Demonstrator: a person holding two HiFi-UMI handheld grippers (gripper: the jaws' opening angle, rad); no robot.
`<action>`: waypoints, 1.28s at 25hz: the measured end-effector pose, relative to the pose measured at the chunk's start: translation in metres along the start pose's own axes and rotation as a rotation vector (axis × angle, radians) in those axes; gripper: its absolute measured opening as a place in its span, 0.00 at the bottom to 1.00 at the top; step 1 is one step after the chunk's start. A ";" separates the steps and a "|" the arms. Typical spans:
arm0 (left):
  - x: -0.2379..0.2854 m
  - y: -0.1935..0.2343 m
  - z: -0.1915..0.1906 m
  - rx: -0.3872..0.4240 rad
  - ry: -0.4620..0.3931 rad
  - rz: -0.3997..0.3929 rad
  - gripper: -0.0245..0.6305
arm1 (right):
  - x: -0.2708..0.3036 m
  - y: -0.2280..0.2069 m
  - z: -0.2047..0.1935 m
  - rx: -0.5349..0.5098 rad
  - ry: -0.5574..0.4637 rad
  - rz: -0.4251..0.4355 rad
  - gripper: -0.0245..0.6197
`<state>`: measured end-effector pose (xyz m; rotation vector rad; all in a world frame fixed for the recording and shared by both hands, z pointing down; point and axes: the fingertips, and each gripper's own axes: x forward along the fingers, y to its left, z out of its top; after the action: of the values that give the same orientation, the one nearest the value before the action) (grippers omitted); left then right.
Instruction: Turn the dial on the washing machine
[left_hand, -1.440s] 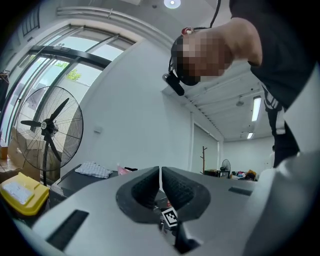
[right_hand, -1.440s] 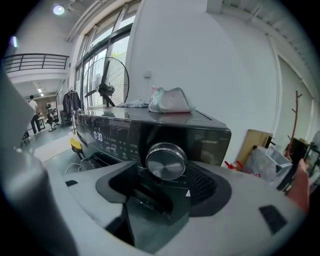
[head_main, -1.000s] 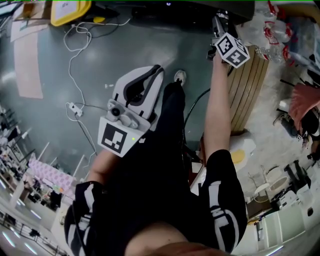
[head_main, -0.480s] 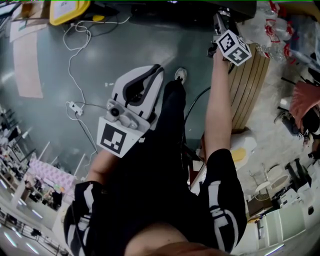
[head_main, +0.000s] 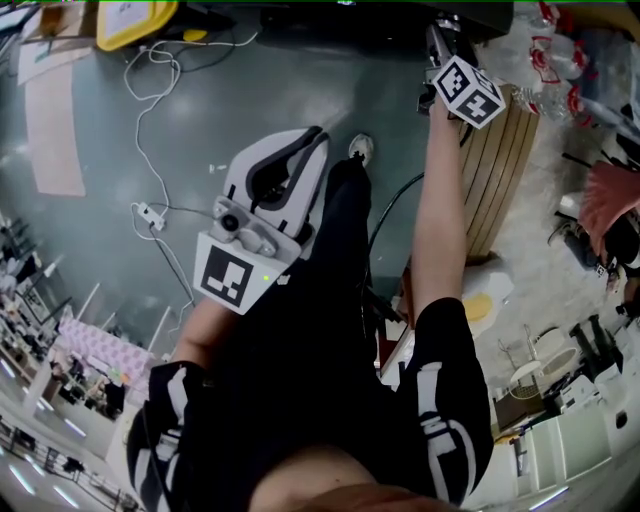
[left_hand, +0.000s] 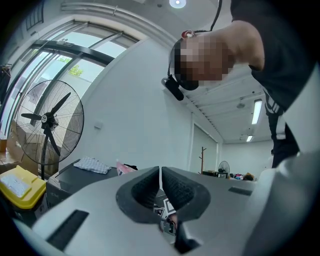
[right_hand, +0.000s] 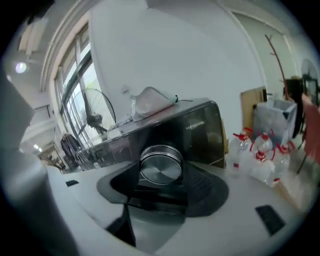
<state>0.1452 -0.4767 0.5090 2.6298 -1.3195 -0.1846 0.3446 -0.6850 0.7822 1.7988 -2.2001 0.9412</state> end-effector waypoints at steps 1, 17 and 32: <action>0.000 -0.001 0.000 0.000 0.000 -0.002 0.09 | -0.001 0.001 0.000 -0.070 0.006 -0.024 0.49; -0.010 -0.004 0.001 0.005 -0.008 -0.013 0.09 | -0.012 0.011 0.006 -0.082 -0.036 -0.044 0.54; -0.268 -0.053 0.211 0.082 -0.172 -0.088 0.09 | -0.444 0.298 0.050 -0.182 -0.309 -0.083 0.14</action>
<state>-0.0145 -0.2553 0.2978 2.7972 -1.2881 -0.3857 0.2022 -0.3176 0.4175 2.0409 -2.2720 0.4539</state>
